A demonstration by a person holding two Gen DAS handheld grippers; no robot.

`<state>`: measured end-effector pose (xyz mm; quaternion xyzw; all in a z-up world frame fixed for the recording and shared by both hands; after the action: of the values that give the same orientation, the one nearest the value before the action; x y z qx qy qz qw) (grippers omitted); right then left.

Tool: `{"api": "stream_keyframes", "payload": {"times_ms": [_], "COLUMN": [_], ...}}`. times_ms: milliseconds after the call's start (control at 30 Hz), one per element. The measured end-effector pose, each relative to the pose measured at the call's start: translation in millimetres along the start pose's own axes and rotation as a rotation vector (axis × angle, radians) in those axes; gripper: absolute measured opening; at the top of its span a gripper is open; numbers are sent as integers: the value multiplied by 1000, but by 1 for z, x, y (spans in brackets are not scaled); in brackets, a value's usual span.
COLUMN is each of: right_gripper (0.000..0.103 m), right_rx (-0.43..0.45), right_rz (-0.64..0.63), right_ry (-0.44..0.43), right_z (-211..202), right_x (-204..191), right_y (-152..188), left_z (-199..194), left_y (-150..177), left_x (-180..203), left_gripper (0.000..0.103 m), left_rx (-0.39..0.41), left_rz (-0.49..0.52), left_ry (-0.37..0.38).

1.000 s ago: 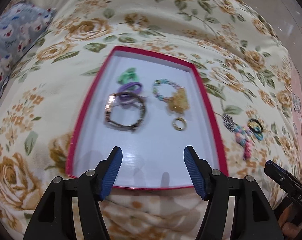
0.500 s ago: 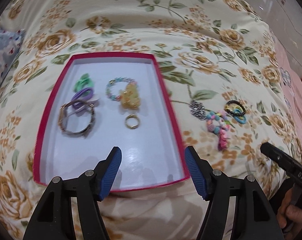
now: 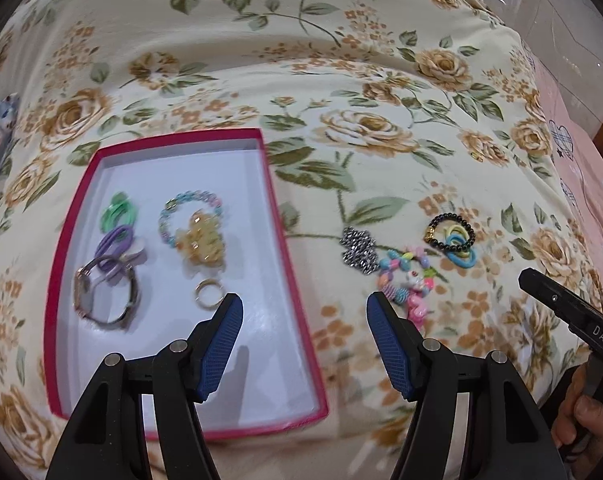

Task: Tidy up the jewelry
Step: 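Grasp the pink charm keychain with the left tool while the right tool grasps the black bead bracelet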

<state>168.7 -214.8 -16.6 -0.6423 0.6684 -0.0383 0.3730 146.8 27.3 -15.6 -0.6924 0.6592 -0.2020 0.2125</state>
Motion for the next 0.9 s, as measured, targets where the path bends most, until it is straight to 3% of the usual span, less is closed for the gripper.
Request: {"api": "stream_keyframes", "payload": {"times_ms": [367,500,600,700,767,867,900], "right_gripper": [49,37,35,35,31,17,12], "right_rx": [2,-31,-52,-70,-84,-98,-94], "right_rz": [10,23,31,34,33,35,28], "right_ry": [40,59,72,81,87,92,92], "right_z": [25,45,57,67,74,81,81], "right_x": [18,25,29,31,33,36,35], "right_y": [-31,-37,-38,-38,-38,-36,-36], "left_z": [30,41,50,65,75,81,81], "left_y": [-15,-10,-8,-6,-6,-5,-6], "left_x": [35,50,61,70,73,77,76], "left_gripper": [64,63,63,51,35,16,16], "left_rx": [-52,-81,-94,-119,-145,-153,-149], "left_rz": [70,102,141,161,159,161,158], "left_ry": [60,101,111,111,134,150,156]}}
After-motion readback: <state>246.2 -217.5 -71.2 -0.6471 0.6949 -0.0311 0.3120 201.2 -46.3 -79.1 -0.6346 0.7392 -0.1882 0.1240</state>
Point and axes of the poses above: each gripper's, at about its wrist camera, not at the fingertips, and z roughly the way its jaws point, x to its right, y to its underside, the point moved 1 cm from there along z, roughly the way its jaws point, and after that the axes turned 8 degrees about -y, right-handed, at the moved point
